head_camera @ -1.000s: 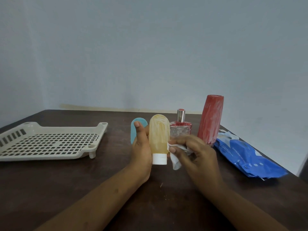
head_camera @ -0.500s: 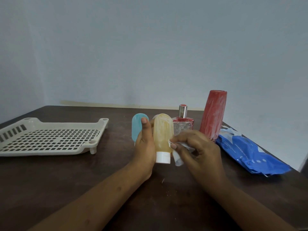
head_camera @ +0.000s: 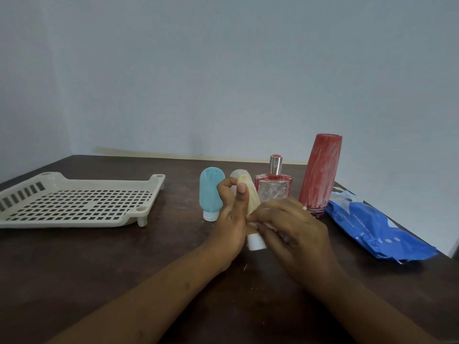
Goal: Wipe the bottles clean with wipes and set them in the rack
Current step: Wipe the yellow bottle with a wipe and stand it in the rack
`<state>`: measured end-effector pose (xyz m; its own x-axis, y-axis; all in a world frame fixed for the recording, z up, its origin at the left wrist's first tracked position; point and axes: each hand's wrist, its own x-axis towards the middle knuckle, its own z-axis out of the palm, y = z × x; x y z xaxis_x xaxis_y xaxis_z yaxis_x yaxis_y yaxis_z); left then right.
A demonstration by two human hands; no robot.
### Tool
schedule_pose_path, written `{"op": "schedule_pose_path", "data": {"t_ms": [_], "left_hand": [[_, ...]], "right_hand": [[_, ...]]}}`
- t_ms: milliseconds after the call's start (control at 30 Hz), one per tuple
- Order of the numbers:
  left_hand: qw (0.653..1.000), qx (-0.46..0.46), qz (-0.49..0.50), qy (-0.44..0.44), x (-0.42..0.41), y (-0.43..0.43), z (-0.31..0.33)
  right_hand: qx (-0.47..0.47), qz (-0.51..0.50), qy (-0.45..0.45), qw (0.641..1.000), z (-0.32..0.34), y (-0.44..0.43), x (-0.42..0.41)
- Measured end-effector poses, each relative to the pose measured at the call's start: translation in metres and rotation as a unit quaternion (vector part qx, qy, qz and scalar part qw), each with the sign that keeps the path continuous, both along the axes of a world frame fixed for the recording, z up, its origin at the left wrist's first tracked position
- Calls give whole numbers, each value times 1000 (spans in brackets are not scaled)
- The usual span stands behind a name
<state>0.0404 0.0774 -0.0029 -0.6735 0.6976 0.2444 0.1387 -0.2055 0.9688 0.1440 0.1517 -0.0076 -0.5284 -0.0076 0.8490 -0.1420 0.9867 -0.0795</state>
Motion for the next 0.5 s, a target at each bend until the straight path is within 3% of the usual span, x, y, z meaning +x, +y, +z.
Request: {"op": "schedule_pose_path", "data": {"t_ms": [200, 500], "left_hand": [[1000, 0, -16, 22, -3, 2, 0], [1000, 0, 0, 15, 0, 1, 2]], "right_hand": [[-85, 17, 26, 996, -1, -3, 1], [-108, 20, 22, 994, 2, -3, 0]]}}
